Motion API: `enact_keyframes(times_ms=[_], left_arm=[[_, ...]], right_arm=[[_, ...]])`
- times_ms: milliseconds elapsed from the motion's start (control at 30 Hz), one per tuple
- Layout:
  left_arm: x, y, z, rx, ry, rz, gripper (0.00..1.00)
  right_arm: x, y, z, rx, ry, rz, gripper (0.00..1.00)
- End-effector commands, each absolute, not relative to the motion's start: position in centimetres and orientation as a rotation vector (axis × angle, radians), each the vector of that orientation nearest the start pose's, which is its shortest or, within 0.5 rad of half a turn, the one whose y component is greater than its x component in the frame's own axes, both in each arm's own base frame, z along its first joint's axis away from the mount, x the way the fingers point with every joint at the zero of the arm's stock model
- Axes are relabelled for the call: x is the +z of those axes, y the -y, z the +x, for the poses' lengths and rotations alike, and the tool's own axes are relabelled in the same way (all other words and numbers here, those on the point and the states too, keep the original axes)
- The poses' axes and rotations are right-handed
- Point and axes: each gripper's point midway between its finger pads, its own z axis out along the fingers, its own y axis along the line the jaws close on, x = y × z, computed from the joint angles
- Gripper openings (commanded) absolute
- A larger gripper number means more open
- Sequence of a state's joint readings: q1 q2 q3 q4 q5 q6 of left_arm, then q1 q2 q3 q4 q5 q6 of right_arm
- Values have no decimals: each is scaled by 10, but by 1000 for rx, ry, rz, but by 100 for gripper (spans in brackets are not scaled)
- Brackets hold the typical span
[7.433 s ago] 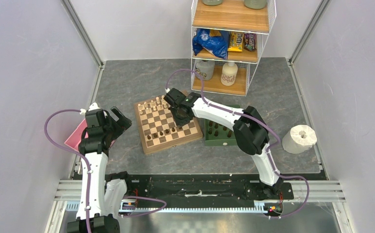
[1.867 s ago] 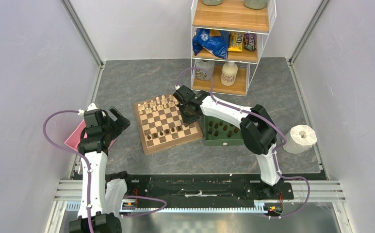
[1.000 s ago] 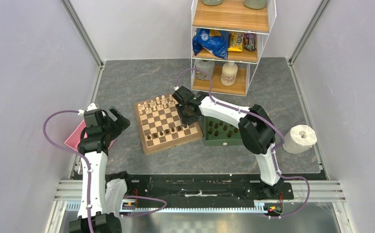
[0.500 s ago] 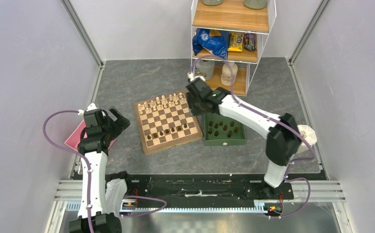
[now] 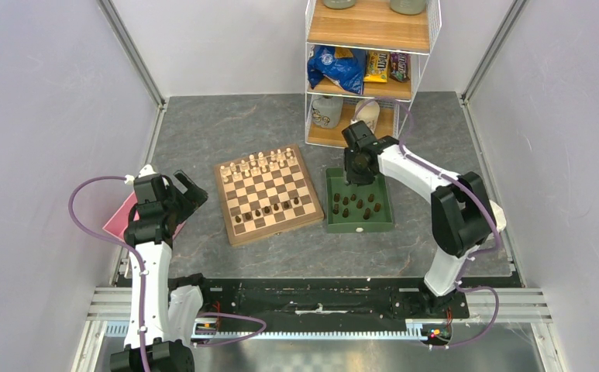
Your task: Set up the chess pieces on the board
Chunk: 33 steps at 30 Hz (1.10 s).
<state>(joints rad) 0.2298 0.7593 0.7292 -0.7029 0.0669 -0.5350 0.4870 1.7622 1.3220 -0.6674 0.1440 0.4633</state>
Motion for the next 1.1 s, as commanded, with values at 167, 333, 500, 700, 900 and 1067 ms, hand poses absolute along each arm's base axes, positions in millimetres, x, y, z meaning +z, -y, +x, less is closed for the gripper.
enact_keyframes(times_ms=[167,333,500,700,900,1067], left_arm=[[160,-20,242,-269,-2129,-836,99],[159,-20,242,-269,-2136,-836,99],[159,-20,242,-270,-2139,-835,99],[156,-19,242,-271,-2150,-839,99],[156,-20,243,-272,-2152,-840,99],[156,-20,243,-273,-2150,-839,99]], right_arm=[[61,-184,356,107,-2711,-1,41],[74,-171,360,66,-2669,43,42],[91,-147,360,33,-2625,130,42],[95,-139,356,96,-2639,118,42],[86,-155,349,182,-2703,2,41],[73,-166,346,216,-2746,-61,40]])
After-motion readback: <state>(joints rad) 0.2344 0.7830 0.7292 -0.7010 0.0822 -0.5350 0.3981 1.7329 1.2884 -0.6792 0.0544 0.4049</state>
